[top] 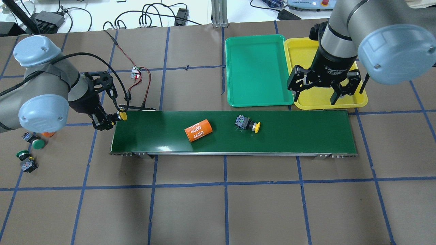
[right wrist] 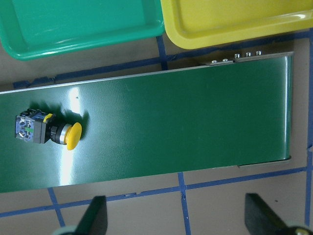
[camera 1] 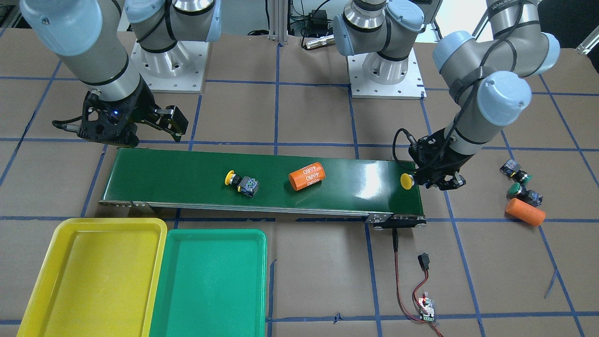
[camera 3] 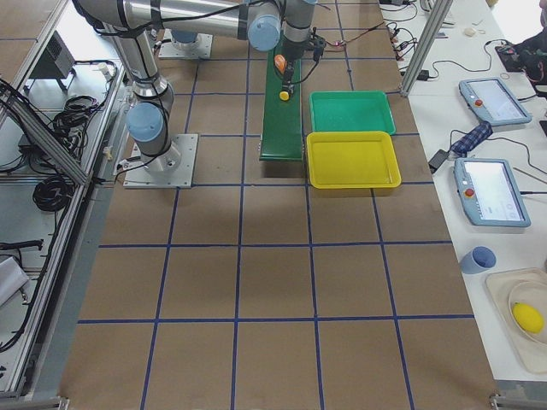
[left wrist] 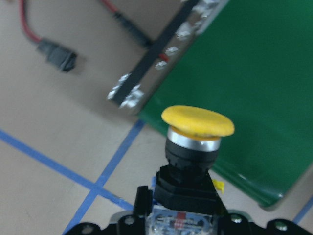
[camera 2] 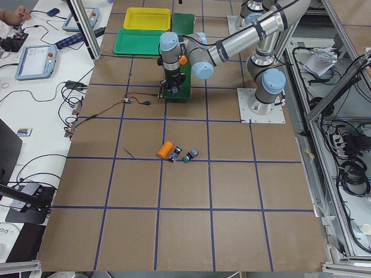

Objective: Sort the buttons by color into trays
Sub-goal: 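Place button on belt with left gripper while right gripper lowers toward first button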

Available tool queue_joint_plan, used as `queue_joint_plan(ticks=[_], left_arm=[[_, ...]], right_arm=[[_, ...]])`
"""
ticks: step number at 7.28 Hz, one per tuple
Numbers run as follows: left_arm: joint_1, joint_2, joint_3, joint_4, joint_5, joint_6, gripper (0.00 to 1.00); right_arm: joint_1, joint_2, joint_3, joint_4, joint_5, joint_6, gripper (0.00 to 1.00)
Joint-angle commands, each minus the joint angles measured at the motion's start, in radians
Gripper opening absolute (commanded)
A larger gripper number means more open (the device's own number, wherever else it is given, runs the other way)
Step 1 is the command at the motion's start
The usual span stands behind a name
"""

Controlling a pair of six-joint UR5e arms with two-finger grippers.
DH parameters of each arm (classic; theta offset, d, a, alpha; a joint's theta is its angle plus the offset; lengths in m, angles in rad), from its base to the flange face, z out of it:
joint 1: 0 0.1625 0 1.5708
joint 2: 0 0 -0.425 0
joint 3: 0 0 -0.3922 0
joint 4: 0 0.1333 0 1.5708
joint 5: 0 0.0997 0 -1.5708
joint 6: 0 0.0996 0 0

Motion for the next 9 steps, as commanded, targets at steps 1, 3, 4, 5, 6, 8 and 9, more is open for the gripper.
queue_joint_plan(ticks=[1, 3, 4, 5, 6, 8, 9], left_arm=[[-0.059, -0.01, -0.036, 0.076, -0.001, 0.08, 0.0], [-0.088, -0.014, -0.044, 0.084, 0.001, 0.072, 0.0], [-0.088, -0.017, -0.045, 0.084, -0.005, 0.068, 0.78], [-0.088, -0.015, -0.044, 0.087, -0.007, 0.068, 1.0], [-0.088, -0.014, -0.044, 0.116, 0.001, 0.069, 1.0], [-0.056, 0.02, -0.02, 0.108, -0.002, 0.069, 1.0], [0.041, 0.015, 0.011, 0.107, -0.004, 0.042, 1.0]], right_arm=[[0.0, 0.016, 0.089, -0.121, 0.002, -0.158, 1.0], [0.0, 0.026, 0.145, -0.244, -0.006, -0.424, 1.0], [0.0, 0.025, 0.187, -0.313, -0.007, -0.568, 1.0], [-0.001, 0.025, 0.236, -0.396, -0.01, -0.692, 0.99], [-0.006, 0.017, 0.293, -0.477, -0.018, -0.826, 0.97], [-0.009, 0.01, 0.359, -0.592, -0.058, -1.099, 0.96], [-0.009, 0.007, 0.381, -0.619, -0.087, -1.24, 0.96]])
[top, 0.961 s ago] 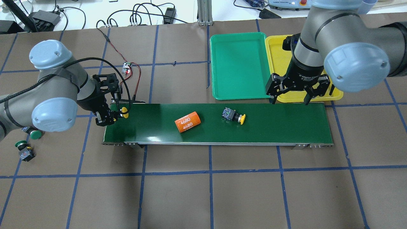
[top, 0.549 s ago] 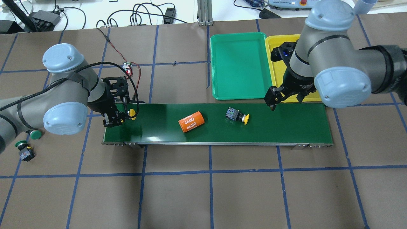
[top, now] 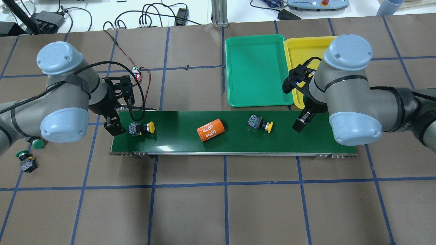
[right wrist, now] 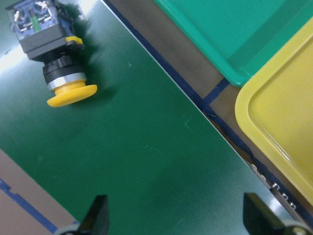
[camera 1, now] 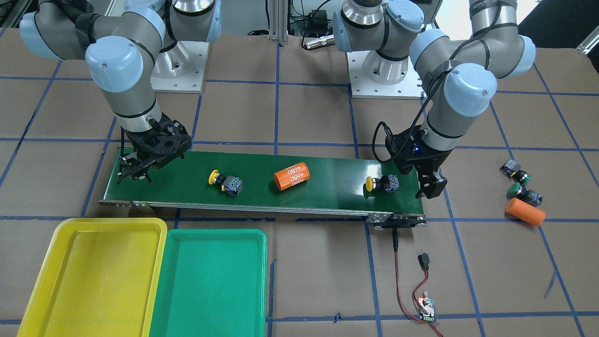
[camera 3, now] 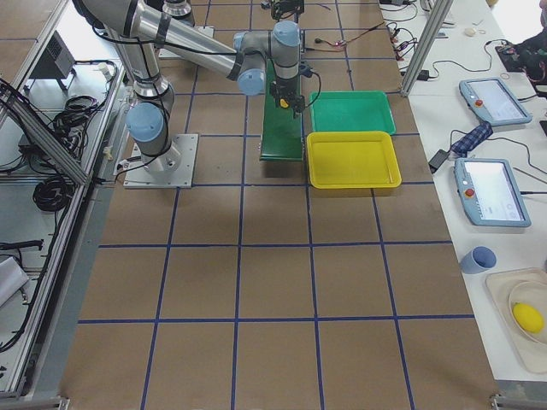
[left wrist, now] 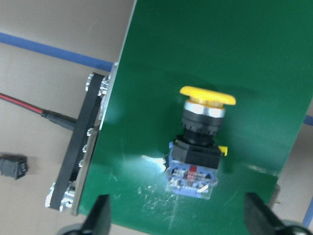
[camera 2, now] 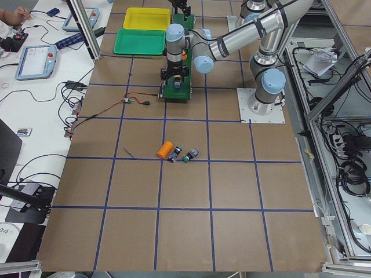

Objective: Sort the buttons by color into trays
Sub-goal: 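Place button on belt with left gripper while right gripper lowers toward first button, then grasp first button with right gripper while left gripper returns to pile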

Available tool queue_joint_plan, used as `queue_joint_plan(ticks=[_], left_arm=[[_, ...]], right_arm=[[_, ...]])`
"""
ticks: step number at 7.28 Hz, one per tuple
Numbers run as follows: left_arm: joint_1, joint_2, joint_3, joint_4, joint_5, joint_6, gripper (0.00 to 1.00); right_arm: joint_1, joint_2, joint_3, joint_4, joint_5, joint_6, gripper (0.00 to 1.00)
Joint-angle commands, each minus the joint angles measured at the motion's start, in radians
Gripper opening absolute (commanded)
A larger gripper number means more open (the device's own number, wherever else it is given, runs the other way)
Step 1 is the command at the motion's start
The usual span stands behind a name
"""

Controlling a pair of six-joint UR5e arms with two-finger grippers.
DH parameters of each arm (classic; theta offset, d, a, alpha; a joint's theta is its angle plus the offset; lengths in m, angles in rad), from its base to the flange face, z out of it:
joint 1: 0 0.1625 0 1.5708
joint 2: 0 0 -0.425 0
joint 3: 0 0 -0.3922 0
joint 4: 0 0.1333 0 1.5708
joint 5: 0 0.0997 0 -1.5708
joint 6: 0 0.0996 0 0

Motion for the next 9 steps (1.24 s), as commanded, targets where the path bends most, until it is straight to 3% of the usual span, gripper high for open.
queue_joint_plan(ticks=[1, 5, 8, 9], left_arm=[[0.215, -0.02, 0.066, -0.007, -0.01, -0.107, 1.0], [0.394, -0.172, 0.234, -0.055, 0.0, -0.237, 1.0], [0.4, -0.257, 0.288, -0.046, 0.027, -0.697, 1.0], [0.406, -0.278, 0.311, -0.031, 0.127, -0.807, 1.0]], right_arm=[[-0.002, -0.004, 0.062, -0.069, -0.038, -0.23, 0.96], [-0.011, -0.012, 0.107, -0.106, -0.023, -0.494, 0.92], [-0.011, -0.011, 0.11, -0.092, 0.022, -0.499, 0.96], [-0.011, -0.011, 0.11, -0.094, 0.022, -0.499, 0.98]])
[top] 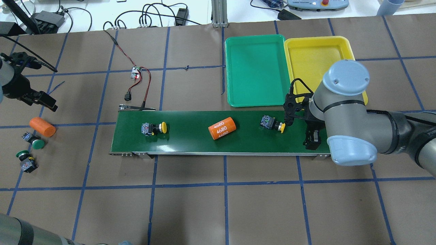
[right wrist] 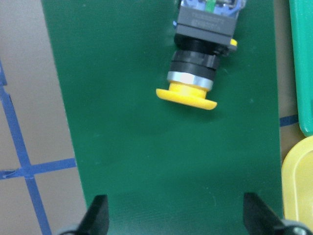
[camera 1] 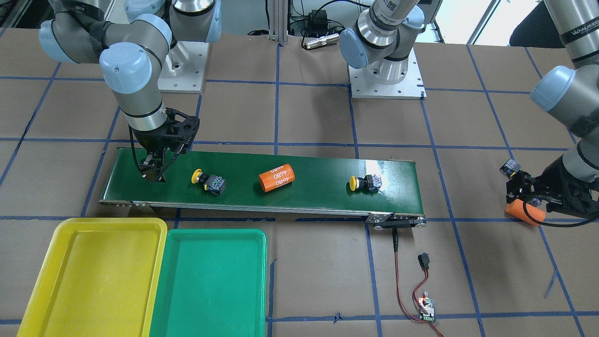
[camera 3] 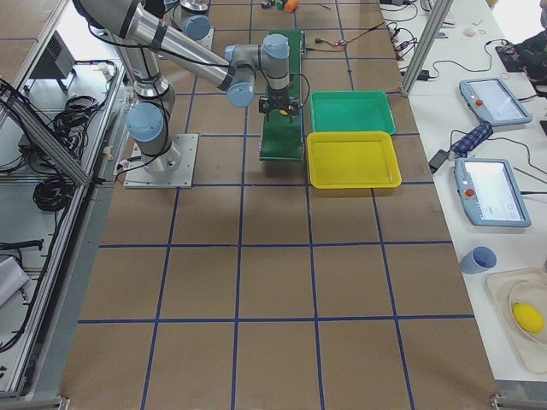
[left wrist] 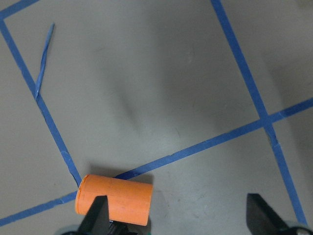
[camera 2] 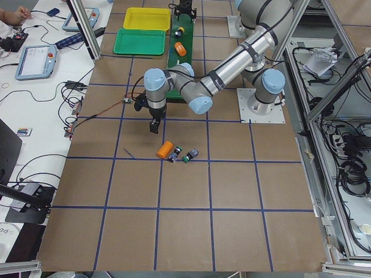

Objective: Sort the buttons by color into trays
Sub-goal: 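Grasp first button with right gripper while left gripper returns to pile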

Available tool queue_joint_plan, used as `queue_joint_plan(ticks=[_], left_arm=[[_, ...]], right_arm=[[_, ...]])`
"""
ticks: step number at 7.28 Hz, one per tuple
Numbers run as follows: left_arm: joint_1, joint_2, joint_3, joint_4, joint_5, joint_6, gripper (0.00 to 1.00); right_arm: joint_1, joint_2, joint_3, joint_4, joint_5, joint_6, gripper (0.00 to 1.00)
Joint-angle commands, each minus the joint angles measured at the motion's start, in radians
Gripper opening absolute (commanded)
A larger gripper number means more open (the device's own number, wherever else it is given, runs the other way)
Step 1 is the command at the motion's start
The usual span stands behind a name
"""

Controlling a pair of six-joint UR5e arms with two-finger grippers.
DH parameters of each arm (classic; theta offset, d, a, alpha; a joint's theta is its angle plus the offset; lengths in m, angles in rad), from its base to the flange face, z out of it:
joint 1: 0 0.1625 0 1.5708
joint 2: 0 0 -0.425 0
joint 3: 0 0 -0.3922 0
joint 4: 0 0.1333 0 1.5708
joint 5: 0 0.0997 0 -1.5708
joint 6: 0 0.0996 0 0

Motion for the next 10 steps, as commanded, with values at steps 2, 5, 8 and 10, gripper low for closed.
queue_joint_plan(ticks=[2, 5, 8, 10], left_arm=[[0.007, -0.089, 0.06, 0.026, 0.125, -0.289, 1.0], [0.091, -0.147, 0.05, 0.082, -0.016, -0.351, 1.0], [0.116, -0.19, 0.031, 0.081, -0.083, -0.371, 0.98], [0.125, -0.187, 0.047, 0.075, -0.07, -0.359, 0.98]], right_arm=[[0.0, 0.0, 0.001, -0.002, 0.009, -0.001, 0.98], [0.0, 0.005, 0.001, 0.0, 0.018, 0.001, 0.98], [-0.007, 0.011, -0.001, -0.003, 0.018, -0.004, 0.98], [-0.007, 0.028, -0.001, -0.019, 0.018, -0.004, 0.98]])
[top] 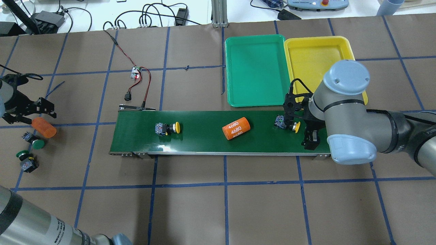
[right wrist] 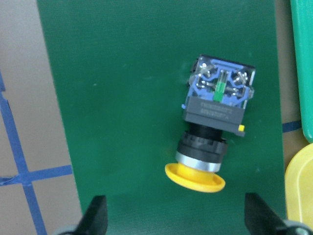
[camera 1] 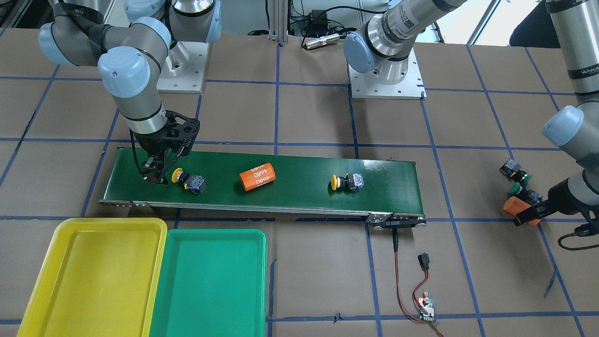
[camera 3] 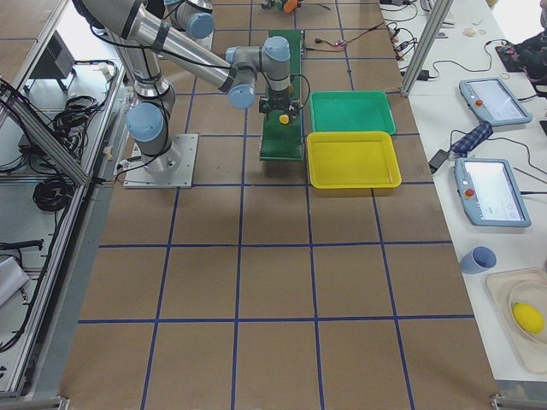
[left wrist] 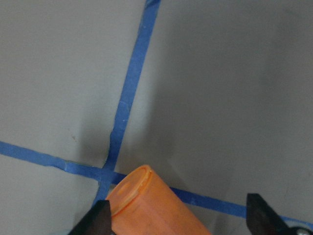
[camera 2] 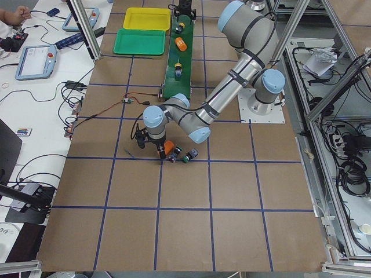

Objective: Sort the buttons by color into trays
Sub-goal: 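Lift button toward yellow tray with right gripper while left grasps orange cylinder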

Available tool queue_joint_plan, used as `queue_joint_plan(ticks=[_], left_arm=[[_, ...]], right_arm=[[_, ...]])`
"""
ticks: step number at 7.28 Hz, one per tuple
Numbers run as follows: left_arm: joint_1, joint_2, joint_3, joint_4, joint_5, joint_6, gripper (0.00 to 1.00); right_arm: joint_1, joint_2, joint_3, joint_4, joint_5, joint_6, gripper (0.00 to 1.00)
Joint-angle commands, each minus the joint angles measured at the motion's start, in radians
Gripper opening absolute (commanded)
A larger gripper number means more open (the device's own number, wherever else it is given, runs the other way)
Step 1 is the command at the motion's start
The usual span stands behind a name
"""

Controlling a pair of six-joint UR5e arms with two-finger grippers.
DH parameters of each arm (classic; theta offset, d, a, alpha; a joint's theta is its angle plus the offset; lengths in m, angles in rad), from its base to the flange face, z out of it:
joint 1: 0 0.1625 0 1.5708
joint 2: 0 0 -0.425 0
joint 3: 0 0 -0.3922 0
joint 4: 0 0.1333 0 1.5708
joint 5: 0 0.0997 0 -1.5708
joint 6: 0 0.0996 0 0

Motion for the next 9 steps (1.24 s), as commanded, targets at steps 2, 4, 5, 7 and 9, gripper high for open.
queue_joint_plan(ticks=[2, 4, 5, 7, 9], left_arm=[[0.016, 0.023, 0.016, -0.01, 0.011, 0.002, 0.99], [0.018, 0.005, 0.007, -0.009, 0.006, 0.001, 0.99], [0.019, -0.004, -0.004, -0.009, -0.002, 0.001, 0.99], [0.021, -0.018, -0.009, -0.018, 0.006, 0.005, 0.82], [0.021, -0.021, -0.009, -0.023, 0.007, 0.008, 0.52]], right_arm=[[-0.001, 0.017, -0.005, -0.008, 0.0, 0.003, 0.98], [0.001, 0.03, -0.005, -0.008, 0.002, 0.003, 0.94], [0.001, 0.03, -0.006, -0.008, 0.002, 0.003, 0.89], [0.001, 0.03, -0.006, -0.008, 0.009, 0.004, 0.58], [0.001, 0.028, -0.012, -0.009, 0.008, 0.006, 0.29]])
